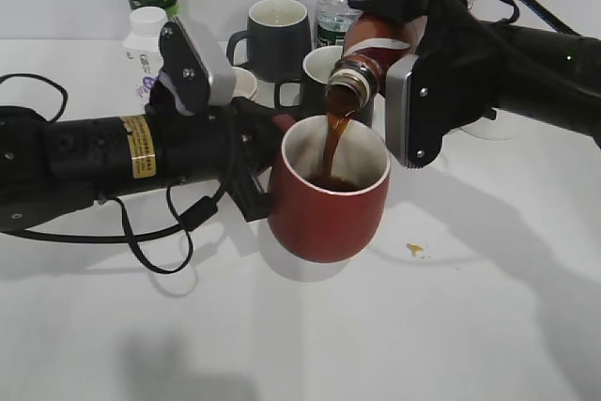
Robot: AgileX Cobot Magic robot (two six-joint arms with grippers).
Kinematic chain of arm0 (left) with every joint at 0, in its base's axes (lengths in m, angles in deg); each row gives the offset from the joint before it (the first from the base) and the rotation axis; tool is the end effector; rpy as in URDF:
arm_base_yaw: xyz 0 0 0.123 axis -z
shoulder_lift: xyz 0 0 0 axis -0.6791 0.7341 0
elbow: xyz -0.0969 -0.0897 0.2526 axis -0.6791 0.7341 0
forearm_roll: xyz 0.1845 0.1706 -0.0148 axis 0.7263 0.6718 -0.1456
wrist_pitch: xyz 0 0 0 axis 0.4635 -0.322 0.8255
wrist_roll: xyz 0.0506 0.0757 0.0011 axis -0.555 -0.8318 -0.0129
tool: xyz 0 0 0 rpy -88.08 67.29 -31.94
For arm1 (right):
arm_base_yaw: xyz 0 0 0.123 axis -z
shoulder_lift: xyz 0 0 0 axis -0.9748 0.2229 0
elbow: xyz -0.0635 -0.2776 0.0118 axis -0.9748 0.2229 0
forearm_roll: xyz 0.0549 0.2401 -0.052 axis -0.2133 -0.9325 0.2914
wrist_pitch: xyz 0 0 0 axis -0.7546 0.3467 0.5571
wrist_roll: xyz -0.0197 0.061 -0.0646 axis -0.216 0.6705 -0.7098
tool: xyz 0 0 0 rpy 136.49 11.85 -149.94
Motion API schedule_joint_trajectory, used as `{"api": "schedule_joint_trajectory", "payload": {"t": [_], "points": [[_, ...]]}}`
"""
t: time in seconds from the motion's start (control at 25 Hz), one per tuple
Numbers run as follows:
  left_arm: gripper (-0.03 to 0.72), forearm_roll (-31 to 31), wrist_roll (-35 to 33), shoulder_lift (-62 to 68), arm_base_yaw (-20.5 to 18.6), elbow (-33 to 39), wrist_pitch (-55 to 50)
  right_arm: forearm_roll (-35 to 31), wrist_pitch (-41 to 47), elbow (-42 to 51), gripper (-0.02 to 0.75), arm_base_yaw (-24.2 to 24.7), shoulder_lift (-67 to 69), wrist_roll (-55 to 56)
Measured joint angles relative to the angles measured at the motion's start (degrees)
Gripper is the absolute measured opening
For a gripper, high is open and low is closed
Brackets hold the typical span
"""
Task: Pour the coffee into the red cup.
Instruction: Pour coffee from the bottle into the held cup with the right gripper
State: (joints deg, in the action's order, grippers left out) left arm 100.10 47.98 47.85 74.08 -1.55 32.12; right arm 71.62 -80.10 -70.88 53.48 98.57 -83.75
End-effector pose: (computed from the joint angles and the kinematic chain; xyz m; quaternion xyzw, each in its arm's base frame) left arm 0.2634 -0.2151 0.1776 0.4627 0.6325 -0.2826 0.5531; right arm 0.2887 0.1654 0.2297 -0.6968 0.2890 -0.2296 0.6149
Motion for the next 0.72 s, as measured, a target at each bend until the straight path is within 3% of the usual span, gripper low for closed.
{"api": "schedule_joint_trajectory", "payload": {"t": [0.72], "points": [[0.067,2.7,0.0,0.0,0.0,0.0,-1.5,-0.1,-0.4,-0.1,0.511,0.0,0.0,-3.7]]}}
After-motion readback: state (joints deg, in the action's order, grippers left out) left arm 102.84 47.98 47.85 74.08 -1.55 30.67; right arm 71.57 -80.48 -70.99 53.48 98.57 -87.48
